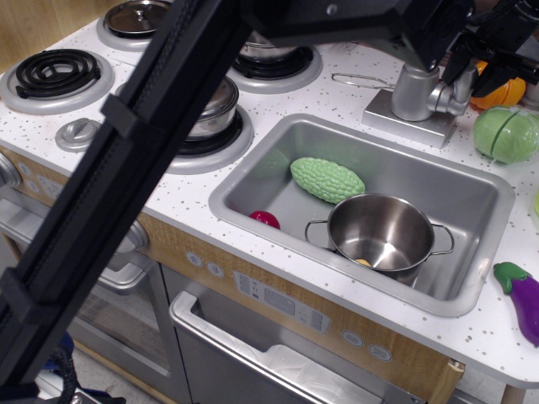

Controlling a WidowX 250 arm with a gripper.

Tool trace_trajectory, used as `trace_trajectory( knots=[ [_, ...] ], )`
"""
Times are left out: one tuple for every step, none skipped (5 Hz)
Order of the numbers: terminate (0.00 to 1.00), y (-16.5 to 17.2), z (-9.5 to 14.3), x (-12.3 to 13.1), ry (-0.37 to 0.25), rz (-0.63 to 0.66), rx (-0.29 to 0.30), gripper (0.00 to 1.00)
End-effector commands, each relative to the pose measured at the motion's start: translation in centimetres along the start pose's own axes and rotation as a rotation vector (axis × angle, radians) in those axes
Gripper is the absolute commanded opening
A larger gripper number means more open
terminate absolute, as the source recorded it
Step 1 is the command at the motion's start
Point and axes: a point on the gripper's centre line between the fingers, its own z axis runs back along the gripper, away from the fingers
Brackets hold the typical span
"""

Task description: Turn lever vertical to front

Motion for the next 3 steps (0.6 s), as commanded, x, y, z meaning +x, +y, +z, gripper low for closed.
trace_trajectory(
  knots=[
    [0.0,-0.1,2.3,0.0,0.04,0.029,-0.091,0.0],
    [0.0,-0.5,2.1,-0.8,0.085,0.047,-0.12,0.0],
    [0.0,-1.0,1.6,-1.3,0.112,0.052,-0.132,0.0]
  ],
)
